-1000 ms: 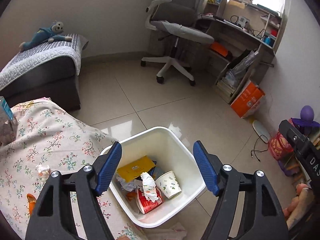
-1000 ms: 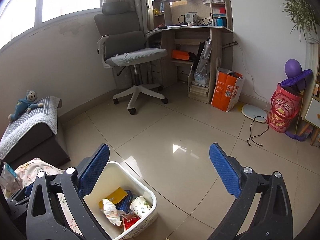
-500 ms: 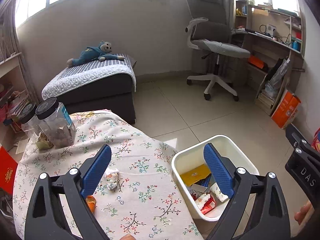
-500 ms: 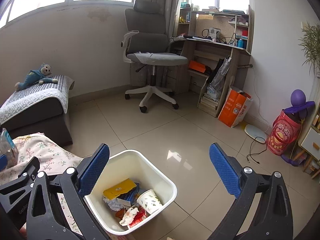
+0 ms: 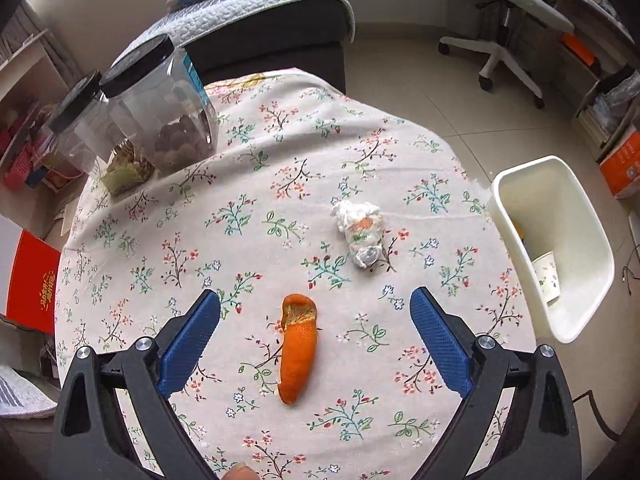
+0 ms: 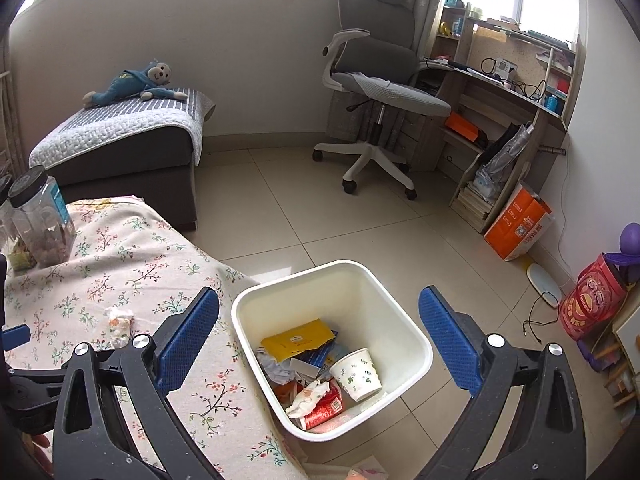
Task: Collect trash
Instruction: 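Grasp the long orange peel with the left tool while the right tool grasps the tissue-wrapped bundle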
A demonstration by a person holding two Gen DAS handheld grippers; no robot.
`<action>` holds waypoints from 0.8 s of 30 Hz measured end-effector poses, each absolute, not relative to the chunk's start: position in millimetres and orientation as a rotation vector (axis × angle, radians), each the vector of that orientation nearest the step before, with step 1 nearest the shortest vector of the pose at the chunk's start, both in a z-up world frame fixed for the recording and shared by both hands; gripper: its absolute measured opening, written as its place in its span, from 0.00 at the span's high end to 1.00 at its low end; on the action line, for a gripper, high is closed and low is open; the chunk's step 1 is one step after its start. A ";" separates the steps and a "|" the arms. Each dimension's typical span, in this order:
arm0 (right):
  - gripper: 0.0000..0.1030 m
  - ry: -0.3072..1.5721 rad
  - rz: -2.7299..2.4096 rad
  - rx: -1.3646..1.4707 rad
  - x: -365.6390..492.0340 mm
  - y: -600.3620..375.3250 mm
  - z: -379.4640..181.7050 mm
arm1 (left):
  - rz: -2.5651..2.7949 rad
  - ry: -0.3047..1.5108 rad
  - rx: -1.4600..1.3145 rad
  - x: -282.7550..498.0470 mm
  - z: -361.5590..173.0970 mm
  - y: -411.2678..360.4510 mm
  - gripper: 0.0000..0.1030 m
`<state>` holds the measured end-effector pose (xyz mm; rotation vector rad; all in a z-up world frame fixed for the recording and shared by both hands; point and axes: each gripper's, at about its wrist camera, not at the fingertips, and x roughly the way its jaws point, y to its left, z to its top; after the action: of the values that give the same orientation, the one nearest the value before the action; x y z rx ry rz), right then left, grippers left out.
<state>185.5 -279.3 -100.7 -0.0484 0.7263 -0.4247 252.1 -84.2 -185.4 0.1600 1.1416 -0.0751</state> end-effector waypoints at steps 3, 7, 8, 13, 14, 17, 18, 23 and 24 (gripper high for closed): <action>0.07 0.800 -0.390 -0.012 198.0 -273.1 -115.0 | -0.052 1.262 0.091 257.2 -219.2 -57.4 0.14; 0.07 0.914 -0.338 0.035 216.3 -262.3 -140.3 | -0.087 1.323 0.057 258.0 -242.0 -46.5 0.33; 0.07 0.932 -0.327 0.033 220.8 -258.1 -145.2 | -0.101 1.320 0.057 257.2 -244.1 -46.7 0.37; 0.07 0.968 -0.279 -0.014 239.7 -228.8 -165.8 | -0.193 1.274 0.115 245.6 -244.6 -55.5 0.68; 0.07 0.978 -0.262 -0.015 243.9 -222.4 -169.4 | -0.210 1.273 0.120 242.8 -242.6 -55.7 0.77; 0.07 1.001 -0.208 -0.021 256.7 -201.8 -179.1 | -0.199 1.266 0.134 233.4 -236.6 -43.0 0.80; 0.07 1.004 -0.193 -0.028 261.0 -194.4 -182.1 | -0.189 1.257 0.127 230.3 -232.9 -34.9 0.80; 0.14 1.036 -0.095 -0.062 285.3 -156.1 -202.0 | -0.129 1.171 0.081 218.8 -203.2 15.7 0.81; 0.18 1.048 -0.080 -0.070 289.7 -149.2 -207.3 | -0.117 1.151 0.067 217.6 -196.3 26.0 0.80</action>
<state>289.7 -149.2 -207.3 -0.0701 1.0478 -0.0802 217.6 26.0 -196.3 0.0666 1.1514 -0.1174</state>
